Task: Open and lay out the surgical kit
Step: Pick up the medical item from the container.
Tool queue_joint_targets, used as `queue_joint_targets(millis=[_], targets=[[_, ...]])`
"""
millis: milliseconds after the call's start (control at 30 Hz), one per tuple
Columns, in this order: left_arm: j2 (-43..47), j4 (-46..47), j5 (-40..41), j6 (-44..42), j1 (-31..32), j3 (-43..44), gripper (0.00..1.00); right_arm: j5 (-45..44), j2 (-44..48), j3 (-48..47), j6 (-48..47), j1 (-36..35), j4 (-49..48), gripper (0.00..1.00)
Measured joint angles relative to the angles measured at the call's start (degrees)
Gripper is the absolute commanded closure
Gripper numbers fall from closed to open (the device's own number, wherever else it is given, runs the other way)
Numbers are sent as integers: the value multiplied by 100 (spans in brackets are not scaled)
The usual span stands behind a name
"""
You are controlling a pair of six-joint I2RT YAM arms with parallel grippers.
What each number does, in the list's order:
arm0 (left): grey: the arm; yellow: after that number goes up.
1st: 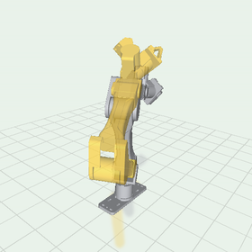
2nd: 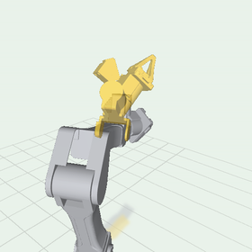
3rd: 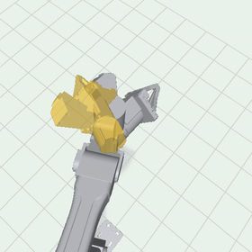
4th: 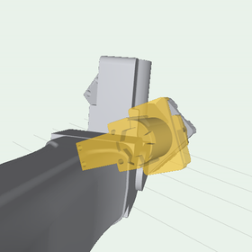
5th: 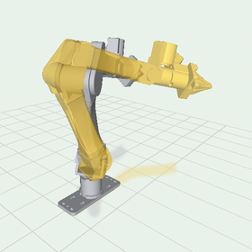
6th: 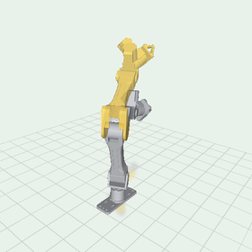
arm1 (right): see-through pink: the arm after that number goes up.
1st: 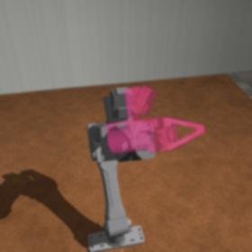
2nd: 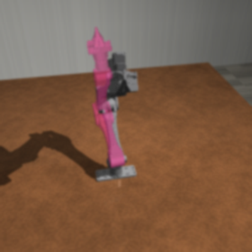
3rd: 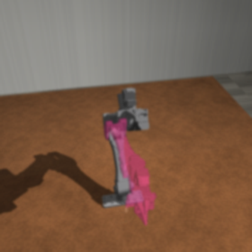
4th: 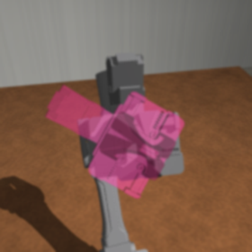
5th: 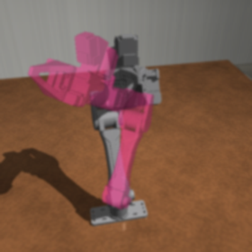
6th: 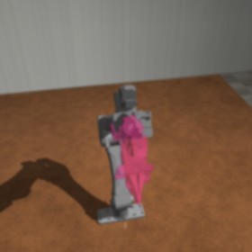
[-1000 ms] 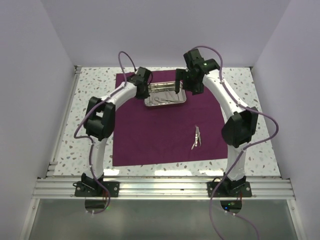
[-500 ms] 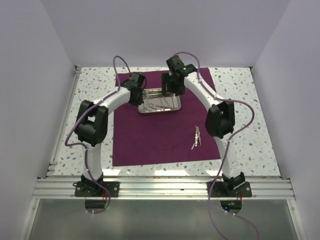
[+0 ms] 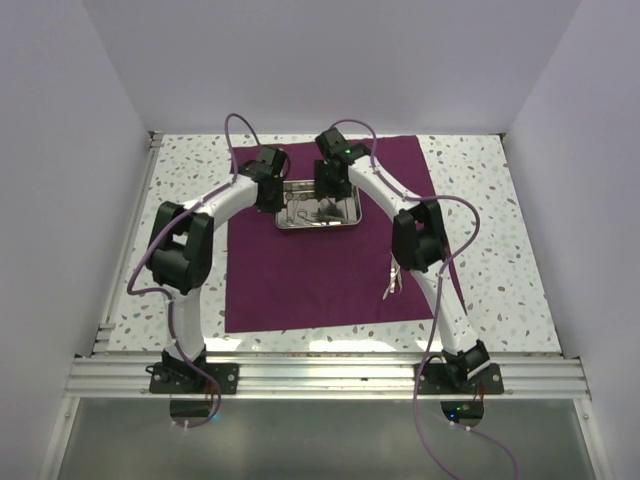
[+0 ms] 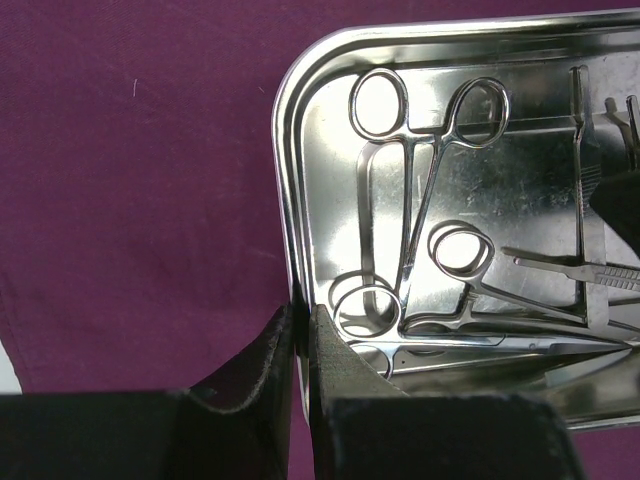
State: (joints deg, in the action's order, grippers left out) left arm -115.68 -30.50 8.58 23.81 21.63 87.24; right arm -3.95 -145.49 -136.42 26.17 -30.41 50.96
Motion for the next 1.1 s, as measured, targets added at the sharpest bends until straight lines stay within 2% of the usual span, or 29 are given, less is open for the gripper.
queue_joint_targets(millis=[700,1100], targets=[[17,-55,-223,-111,-20,0,100,-756,-459,-367,22,44,-280,58],[20,-61,-243,-111,-24,0,100,-1016,-557,-474,-94,31,-273,93]])
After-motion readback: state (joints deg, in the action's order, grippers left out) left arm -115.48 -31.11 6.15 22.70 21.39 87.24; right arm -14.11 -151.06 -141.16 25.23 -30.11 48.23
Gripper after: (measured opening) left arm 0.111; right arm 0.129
